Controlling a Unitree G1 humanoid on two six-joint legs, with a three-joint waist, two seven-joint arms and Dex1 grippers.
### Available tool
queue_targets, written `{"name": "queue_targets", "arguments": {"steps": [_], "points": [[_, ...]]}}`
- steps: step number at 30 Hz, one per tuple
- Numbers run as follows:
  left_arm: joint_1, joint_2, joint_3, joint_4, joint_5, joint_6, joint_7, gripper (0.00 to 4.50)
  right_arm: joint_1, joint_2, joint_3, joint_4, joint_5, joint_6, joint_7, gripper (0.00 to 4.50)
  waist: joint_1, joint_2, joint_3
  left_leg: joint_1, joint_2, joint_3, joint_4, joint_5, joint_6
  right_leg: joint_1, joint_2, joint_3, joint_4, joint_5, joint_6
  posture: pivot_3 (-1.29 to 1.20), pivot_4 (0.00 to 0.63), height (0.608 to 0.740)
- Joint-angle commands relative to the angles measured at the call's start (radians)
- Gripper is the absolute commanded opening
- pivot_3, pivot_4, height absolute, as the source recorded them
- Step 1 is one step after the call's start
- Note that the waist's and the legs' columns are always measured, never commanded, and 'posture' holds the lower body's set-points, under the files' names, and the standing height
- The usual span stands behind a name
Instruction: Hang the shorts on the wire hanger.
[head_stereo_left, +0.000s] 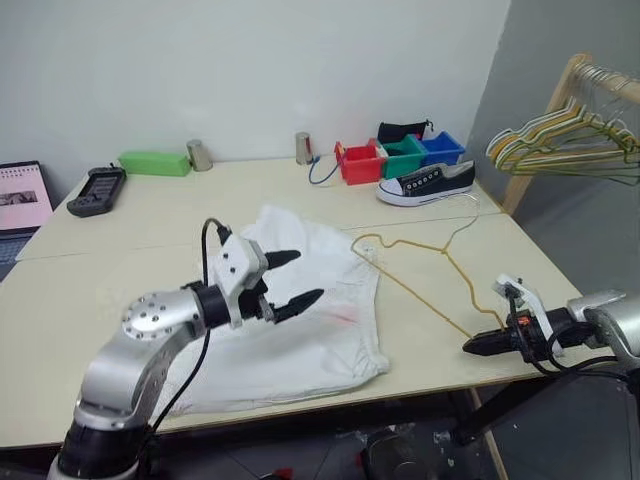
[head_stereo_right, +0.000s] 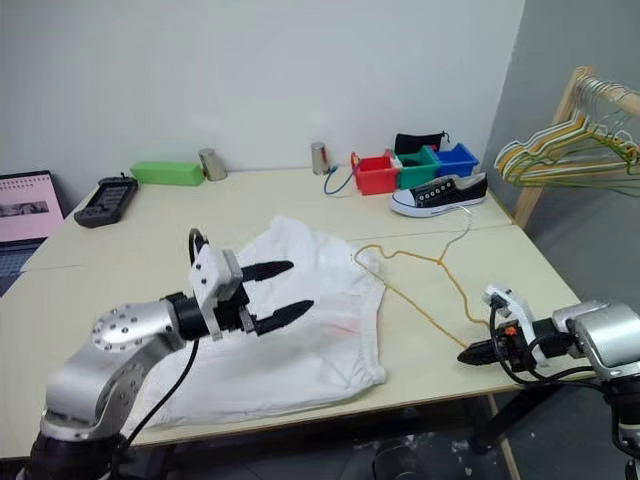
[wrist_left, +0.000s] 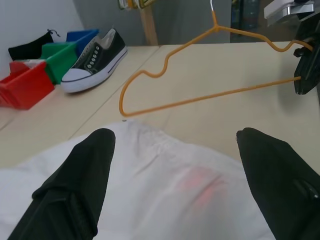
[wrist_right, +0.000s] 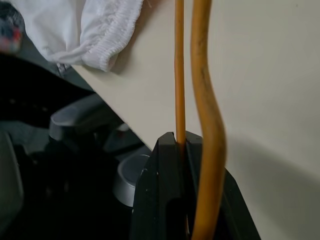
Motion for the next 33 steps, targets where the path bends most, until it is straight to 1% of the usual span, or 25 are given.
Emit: {"name": "queue_targets", "arguments": {"steps": [1, 4, 6, 8, 10, 14, 17, 20, 22, 27, 30, 33], "points": [[0.072, 0.007, 0.004, -0.083, -0.023, 0.014, 0.024, 4.12, 0.065, -0.077, -0.038, -0.009, 0.106, 0.082, 0.021, 0.00, 0.001, 0.000, 0.000, 0.000, 0.000, 0.000, 0.000, 0.000, 0.000, 0.000, 0.000, 0.000, -0.001, 0.000, 0.000, -0.26, 0.011, 0.740], [0.128, 0.014, 0.012, -0.122, -0.039, 0.024, 0.029, 4.12, 0.153, -0.145, -0.023, -0.009, 0.132, 0.050, 0.026, 0.00, 0.003, 0.000, 0.000, -0.002, 0.000, 0.000, 0.002, 0.000, 0.000, -0.004, -0.001, -0.001, -0.003, 0.000, 0.000, -0.26, 0.011, 0.740], [0.154, 0.006, 0.003, -0.140, -0.045, 0.032, 0.044, 4.12, 0.208, -0.179, -0.012, 0.005, 0.124, -0.020, 0.023, 0.00, 0.004, 0.001, -0.001, -0.004, 0.000, 0.000, 0.003, 0.000, 0.000, -0.003, -0.001, -0.001, -0.009, 0.000, 0.000, -0.26, 0.016, 0.740], [0.169, -0.008, -0.012, -0.166, -0.060, 0.048, 0.064, 4.12, 0.224, -0.185, -0.019, 0.022, 0.144, -0.017, 0.019, 0.00, 0.000, 0.001, -0.002, -0.005, 0.001, 0.001, 0.002, -0.001, 0.001, -0.002, -0.001, -0.001, -0.015, 0.000, 0.000, -0.26, 0.018, 0.740], [0.179, -0.013, -0.025, -0.185, -0.067, 0.057, 0.075, 4.12, 0.242, -0.194, -0.029, 0.020, 0.173, -0.007, 0.027, 0.00, -0.007, 0.001, -0.002, -0.007, 0.001, 0.002, 0.005, -0.003, 0.004, -0.002, -0.001, -0.001, -0.016, 0.000, 0.000, -0.26, 0.018, 0.740], [0.180, -0.007, -0.030, -0.179, -0.063, 0.057, 0.081, 4.12, 0.285, -0.218, -0.036, -0.056, 0.251, 0.026, 0.038, 0.00, -0.010, 0.001, -0.002, -0.008, 0.001, 0.002, 0.010, -0.006, 0.006, -0.001, -0.001, -0.001, -0.016, 0.000, 0.000, -0.27, 0.019, 0.740], [0.160, 0.005, -0.029, -0.159, -0.060, 0.052, 0.079, 4.12, 0.304, -0.213, -0.035, -0.109, 0.299, 0.029, 0.035, 0.00, -0.015, 0.000, -0.002, -0.008, 0.001, 0.002, 0.010, -0.007, 0.005, -0.001, -0.001, -0.001, -0.016, 0.000, 0.000, -0.27, 0.022, 0.740], [0.136, 0.016, -0.027, -0.138, -0.057, 0.047, 0.072, 4.12, 0.287, -0.183, -0.037, -0.166, 0.354, 0.063, 0.007, 0.00, -0.021, -0.001, -0.002, -0.008, 0.001, 0.002, 0.011, -0.008, 0.005, -0.001, -0.001, -0.001, -0.018, 0.000, 0.000, -0.27, 0.025, 0.740], [0.127, 0.021, -0.027, -0.130, -0.055, 0.043, 0.071, 4.12, 0.265, -0.158, -0.050, -0.166, 0.388, 0.099, -0.016, 0.00, -0.022, -0.002, -0.001, -0.008, 0.001, 0.002, 0.011, -0.009, 0.005, -0.001, -0.001, -0.001, -0.019, 0.000, 0.000, -0.27, 0.031, 0.740], [0.126, 0.024, -0.028, -0.122, -0.049, 0.035, 0.075, 4.12, 0.252, -0.147, -0.064, -0.164, 0.438, 0.125, -0.046, 0.00, -0.018, -0.003, 0.000, -0.009, 0.001, 0.002, 0.012, -0.010, 0.005, -0.001, -0.002, -0.001, -0.020, 0.000, 0.000, -0.26, 0.038, 0.740], [0.126, 0.025, -0.032, -0.117, -0.044, 0.028, 0.076, 4.12, 0.236, -0.134, -0.058, -0.138, 0.457, 0.144, -0.066, 0.00, -0.017, -0.003, 0.000, -0.009, 0.001, 0.002, 0.012, -0.014, 0.006, -0.001, -0.002, -0.001, -0.020, 0.000, 0.000, -0.26, 0.040, 0.740], [0.121, 0.026, -0.035, -0.113, -0.035, 0.021, 0.078, 4.12, 0.229, -0.089, -0.034, -0.123, 0.467, 0.170, -0.106, 0.00, -0.016, -0.004, 0.000, -0.009, 0.001, 0.002, 0.011, -0.016, 0.006, -0.002, -0.001, -0.001, -0.020, 0.000, 0.000, -0.26, 0.040, 0.740]]}}
